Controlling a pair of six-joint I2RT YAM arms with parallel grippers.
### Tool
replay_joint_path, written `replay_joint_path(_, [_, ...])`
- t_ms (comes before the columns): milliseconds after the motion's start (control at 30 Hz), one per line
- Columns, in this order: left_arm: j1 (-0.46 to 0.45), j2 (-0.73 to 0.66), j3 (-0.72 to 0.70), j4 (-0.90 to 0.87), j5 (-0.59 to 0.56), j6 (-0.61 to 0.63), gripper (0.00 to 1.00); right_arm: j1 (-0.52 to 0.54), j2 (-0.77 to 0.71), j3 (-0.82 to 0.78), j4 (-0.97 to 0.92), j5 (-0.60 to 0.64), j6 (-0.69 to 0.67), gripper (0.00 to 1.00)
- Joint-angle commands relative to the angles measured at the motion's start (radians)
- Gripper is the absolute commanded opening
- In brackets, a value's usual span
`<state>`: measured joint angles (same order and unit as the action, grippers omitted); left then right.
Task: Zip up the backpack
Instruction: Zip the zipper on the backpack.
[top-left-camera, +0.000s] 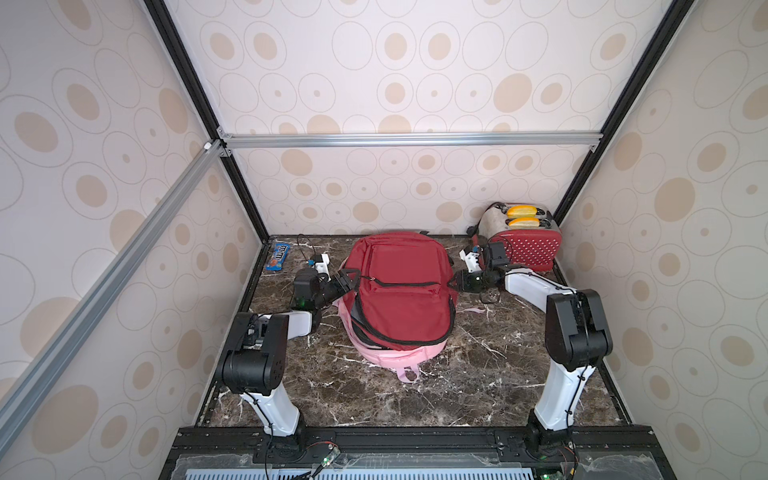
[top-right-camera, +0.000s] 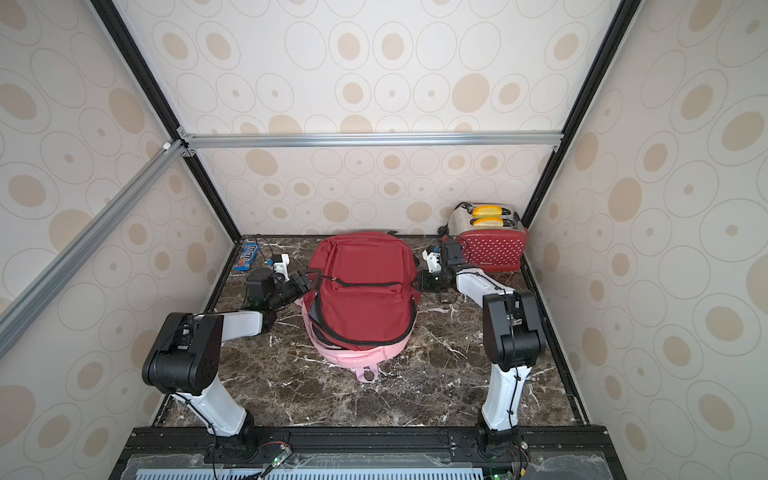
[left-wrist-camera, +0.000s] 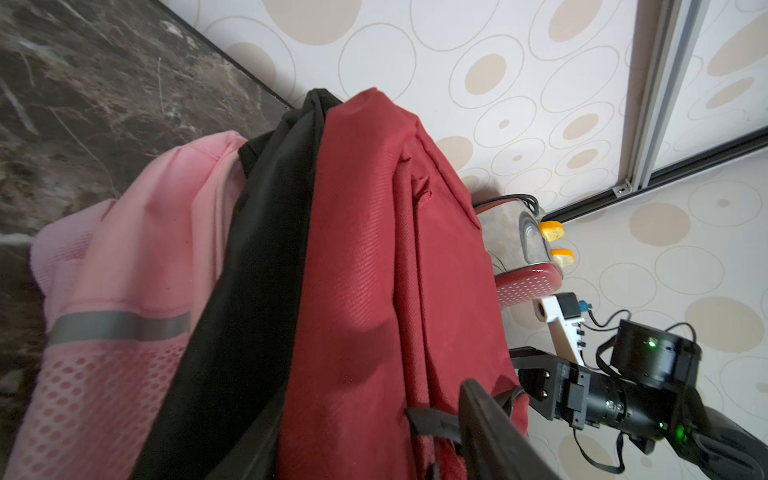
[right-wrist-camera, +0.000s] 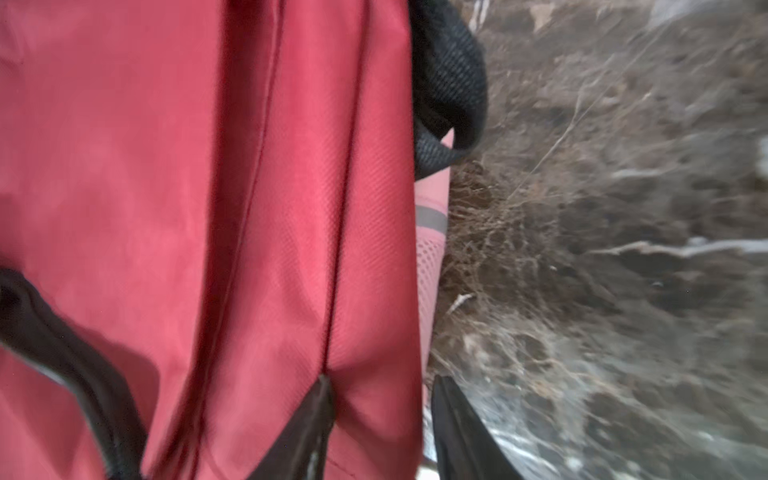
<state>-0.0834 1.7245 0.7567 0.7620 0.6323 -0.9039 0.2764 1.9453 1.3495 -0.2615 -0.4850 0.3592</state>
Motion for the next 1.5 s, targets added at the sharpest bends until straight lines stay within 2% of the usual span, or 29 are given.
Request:
replay_joint_path(0, [-0.009,0.013,0.006,0.088,0.062,-0.048,0.49,0.016,0.030,0.051,0.018,-0.062,-0.003,0.28])
replay_joint_path(67, [-0.011,0.009,0.007,0.097,0.068,-0.056,0.42,0.024,0.037,0.073,0.006,-0.059,-0.012,0.23])
replay_joint_path(267, [-0.024,-0.006,0.008,0.105,0.080,-0.063,0.24,0.036,0.063,0.150,-0.062,-0.022,-0.051,0.22])
replay_joint_path(433, [-0.027,-0.009,0.007,0.119,0.085,-0.072,0.00,0.038,0.033,0.187,-0.167,0.146,-0.104,0.34])
replay_joint_path(533, [-0.027,-0.017,0.004,0.126,0.081,-0.076,0.00,0.045,0.013,0.237,-0.260,0.303,-0.140,0.47])
replay_joint_path(633, [-0.027,-0.023,0.003,0.125,0.081,-0.076,0.00,0.067,-0.007,0.295,-0.338,0.496,-0.181,0.55])
replay_joint_path(767, [-0.026,-0.022,0.007,0.126,0.084,-0.082,0.00,0.099,-0.014,0.386,-0.423,0.707,-0.230,0.59])
replay_joint_path(800, [-0.027,-0.022,0.007,0.123,0.084,-0.082,0.06,0.111,-0.020,0.401,-0.431,0.751,-0.247,0.60])
replay_joint_path(867, [-0.027,-0.021,0.009,0.120,0.085,-0.082,0.09,0.150,-0.046,0.414,-0.419,0.824,-0.296,0.60])
replay_joint_path(933, [-0.026,-0.023,0.008,0.124,0.084,-0.082,0.00,0.212,-0.084,0.403,-0.365,0.841,-0.360,0.59])
replay_joint_path(1033, [-0.027,-0.026,0.006,0.125,0.084,-0.082,0.00,0.313,-0.091,0.419,-0.332,0.792,-0.434,0.58])
replay_joint_path(1233, [-0.026,-0.025,0.006,0.127,0.084,-0.084,0.00,0.507,0.017,0.536,-0.352,0.722,-0.546,0.58])
replay_joint_path(1467, [-0.028,-0.029,0.006,0.128,0.084,-0.086,0.00,0.540,0.145,0.715,-0.430,0.536,-0.536,0.55])
